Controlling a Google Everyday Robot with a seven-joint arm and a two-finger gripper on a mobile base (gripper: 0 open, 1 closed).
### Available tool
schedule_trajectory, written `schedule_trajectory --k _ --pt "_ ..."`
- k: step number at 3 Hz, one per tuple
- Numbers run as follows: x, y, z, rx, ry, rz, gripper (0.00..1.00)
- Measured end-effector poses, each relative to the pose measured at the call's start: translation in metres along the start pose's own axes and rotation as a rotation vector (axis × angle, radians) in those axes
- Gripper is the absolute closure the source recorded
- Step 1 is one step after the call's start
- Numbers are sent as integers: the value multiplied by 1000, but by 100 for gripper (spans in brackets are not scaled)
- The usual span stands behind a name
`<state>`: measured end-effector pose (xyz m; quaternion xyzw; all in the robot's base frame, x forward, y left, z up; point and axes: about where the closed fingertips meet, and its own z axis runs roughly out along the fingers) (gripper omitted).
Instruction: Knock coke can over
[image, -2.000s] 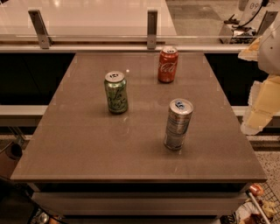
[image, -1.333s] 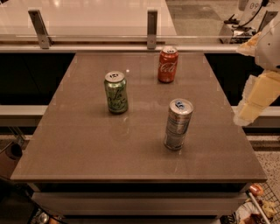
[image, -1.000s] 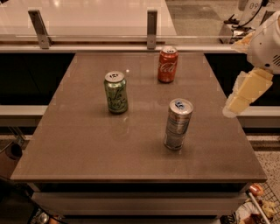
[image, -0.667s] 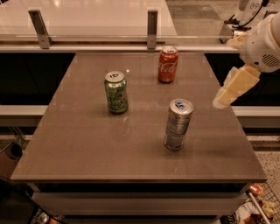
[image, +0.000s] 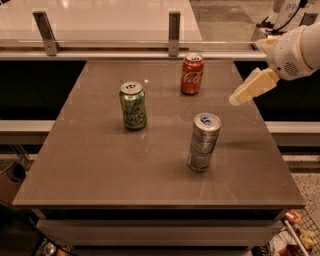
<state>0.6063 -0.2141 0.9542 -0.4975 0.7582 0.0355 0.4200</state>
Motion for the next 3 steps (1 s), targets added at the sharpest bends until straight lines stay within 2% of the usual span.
schedule_trajectory --k 1,3 --pt "-10 -17 30 1 -109 34 0" --pt "-34 -38 83 -47 -333 139 0"
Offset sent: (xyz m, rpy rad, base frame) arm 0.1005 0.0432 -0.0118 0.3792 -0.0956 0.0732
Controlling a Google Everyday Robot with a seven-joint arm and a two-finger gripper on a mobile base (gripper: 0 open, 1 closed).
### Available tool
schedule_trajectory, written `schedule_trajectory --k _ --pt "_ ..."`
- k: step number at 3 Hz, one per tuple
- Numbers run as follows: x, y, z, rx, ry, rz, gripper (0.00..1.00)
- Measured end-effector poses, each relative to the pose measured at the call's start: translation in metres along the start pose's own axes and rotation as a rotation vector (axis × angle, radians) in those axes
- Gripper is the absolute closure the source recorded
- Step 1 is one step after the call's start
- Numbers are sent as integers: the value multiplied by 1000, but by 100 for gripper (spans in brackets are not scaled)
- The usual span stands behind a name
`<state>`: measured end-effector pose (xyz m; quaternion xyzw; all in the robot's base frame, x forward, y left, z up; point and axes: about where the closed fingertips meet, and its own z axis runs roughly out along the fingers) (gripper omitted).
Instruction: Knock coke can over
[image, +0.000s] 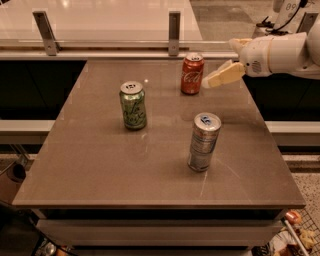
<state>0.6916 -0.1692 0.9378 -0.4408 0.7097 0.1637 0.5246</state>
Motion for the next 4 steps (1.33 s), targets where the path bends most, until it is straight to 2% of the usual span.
schedule_trajectory --k 2,4 --pt "9 -3 33 -5 -136 87 0" --pt "14 -15 61 -34 -190 129 0"
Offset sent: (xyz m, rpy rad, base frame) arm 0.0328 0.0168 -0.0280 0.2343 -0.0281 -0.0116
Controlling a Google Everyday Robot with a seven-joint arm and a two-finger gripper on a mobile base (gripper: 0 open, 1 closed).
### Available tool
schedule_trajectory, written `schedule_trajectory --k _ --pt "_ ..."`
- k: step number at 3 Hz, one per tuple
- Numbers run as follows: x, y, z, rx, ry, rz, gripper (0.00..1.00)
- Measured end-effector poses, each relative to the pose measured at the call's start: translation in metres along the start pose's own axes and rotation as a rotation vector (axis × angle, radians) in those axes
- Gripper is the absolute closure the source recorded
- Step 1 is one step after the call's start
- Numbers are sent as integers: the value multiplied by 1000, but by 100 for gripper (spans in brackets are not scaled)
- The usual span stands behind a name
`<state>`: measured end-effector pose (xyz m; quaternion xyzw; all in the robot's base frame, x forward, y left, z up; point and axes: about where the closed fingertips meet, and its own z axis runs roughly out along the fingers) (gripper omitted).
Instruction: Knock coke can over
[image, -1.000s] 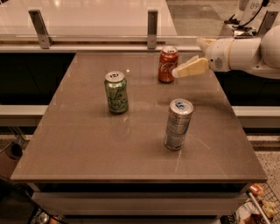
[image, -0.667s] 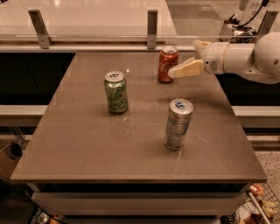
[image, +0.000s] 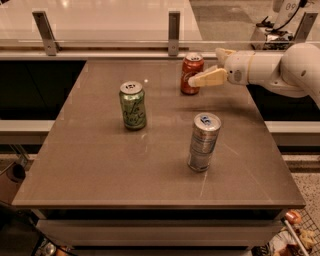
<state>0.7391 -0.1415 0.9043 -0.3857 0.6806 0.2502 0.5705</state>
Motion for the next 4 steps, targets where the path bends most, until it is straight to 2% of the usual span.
schedule_trajectory --k 2,3,4 --pt "6 -5 28 -42 -19 41 0" --pt "5 -3 30 -45 -19 41 18" --pt "5 -1 33 -51 -19 41 41"
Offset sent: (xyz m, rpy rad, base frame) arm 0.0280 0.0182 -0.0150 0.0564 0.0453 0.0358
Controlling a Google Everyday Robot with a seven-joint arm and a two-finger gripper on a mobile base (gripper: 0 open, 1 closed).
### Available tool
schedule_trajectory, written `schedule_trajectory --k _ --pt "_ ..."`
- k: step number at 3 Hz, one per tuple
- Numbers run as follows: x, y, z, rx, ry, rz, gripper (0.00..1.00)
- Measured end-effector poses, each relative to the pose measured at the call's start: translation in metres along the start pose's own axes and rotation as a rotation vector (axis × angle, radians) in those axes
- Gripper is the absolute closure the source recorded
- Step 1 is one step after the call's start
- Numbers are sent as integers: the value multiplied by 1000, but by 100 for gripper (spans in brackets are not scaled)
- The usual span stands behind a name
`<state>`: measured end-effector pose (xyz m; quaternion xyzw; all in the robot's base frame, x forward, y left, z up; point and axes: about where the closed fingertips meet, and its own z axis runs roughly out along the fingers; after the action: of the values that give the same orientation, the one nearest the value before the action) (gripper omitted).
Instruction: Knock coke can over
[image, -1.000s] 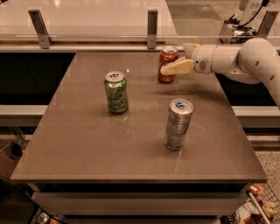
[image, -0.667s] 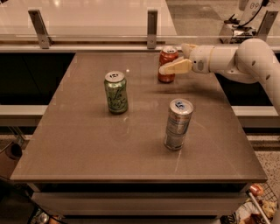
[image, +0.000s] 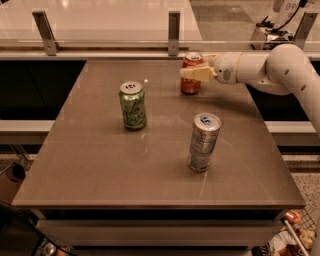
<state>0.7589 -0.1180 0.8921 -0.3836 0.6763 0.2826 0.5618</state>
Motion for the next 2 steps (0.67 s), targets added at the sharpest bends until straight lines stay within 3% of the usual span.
schedule_trajectory --k 2 --pt "0 3 6 -10 0 1 88"
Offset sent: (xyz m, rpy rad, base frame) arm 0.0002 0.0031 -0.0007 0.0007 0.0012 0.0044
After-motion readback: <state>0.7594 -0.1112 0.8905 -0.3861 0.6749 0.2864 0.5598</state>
